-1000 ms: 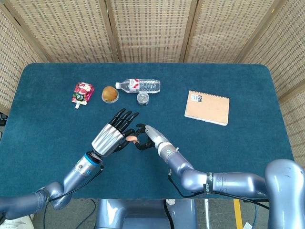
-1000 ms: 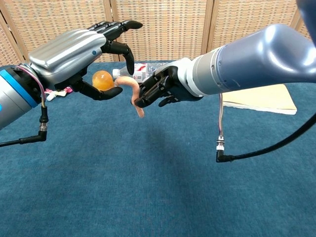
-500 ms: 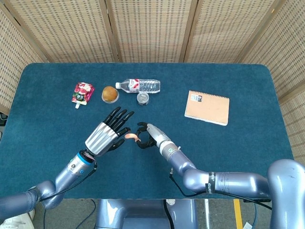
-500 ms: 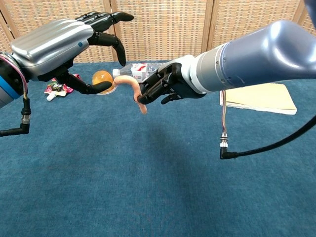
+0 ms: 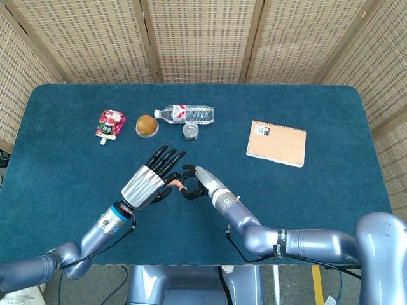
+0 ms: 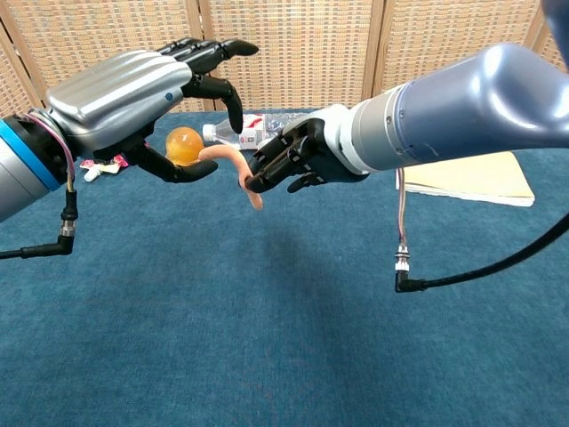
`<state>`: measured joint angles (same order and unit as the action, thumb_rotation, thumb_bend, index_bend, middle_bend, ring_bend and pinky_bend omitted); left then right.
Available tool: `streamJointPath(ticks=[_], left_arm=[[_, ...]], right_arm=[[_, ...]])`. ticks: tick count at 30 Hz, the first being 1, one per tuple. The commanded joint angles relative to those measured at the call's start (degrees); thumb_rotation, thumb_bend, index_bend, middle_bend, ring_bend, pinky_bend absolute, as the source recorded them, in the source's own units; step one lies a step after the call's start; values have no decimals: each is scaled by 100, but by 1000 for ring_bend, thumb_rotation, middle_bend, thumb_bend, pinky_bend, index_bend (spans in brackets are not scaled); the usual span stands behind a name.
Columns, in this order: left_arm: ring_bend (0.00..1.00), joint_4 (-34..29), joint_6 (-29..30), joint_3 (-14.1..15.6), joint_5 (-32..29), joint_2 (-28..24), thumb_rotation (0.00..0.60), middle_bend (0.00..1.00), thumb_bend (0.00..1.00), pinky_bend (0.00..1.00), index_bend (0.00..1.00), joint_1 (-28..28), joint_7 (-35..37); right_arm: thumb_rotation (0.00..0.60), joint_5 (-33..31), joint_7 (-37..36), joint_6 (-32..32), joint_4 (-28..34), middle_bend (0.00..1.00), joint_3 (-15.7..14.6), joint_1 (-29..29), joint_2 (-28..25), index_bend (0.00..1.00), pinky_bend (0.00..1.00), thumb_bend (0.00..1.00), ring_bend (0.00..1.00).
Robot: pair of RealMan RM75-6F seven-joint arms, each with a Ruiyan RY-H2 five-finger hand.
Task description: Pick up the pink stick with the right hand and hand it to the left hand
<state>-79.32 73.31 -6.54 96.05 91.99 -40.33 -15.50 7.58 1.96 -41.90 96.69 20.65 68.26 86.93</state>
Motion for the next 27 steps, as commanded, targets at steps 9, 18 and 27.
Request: streamJointPath(ticks=[9, 18, 27], left_arm=[[0, 125, 12, -56, -78, 221, 600, 0, 345, 0, 433, -18, -165], [0, 217, -67, -73, -148, 333, 600, 0, 345, 0, 457, -62, -295], [0, 346, -76, -109, -198, 496, 600, 0, 352, 0, 507, -106, -311]], right_arm=[[600, 20, -87, 84, -18, 171, -20, -37, -15, 675, 0, 639, 0], [600, 82, -190, 145, 8, 171, -9, -77, -50, 676, 0, 639, 0], [600, 123, -222, 151, 15, 171, -51, -82, -78, 676, 0, 639, 0]])
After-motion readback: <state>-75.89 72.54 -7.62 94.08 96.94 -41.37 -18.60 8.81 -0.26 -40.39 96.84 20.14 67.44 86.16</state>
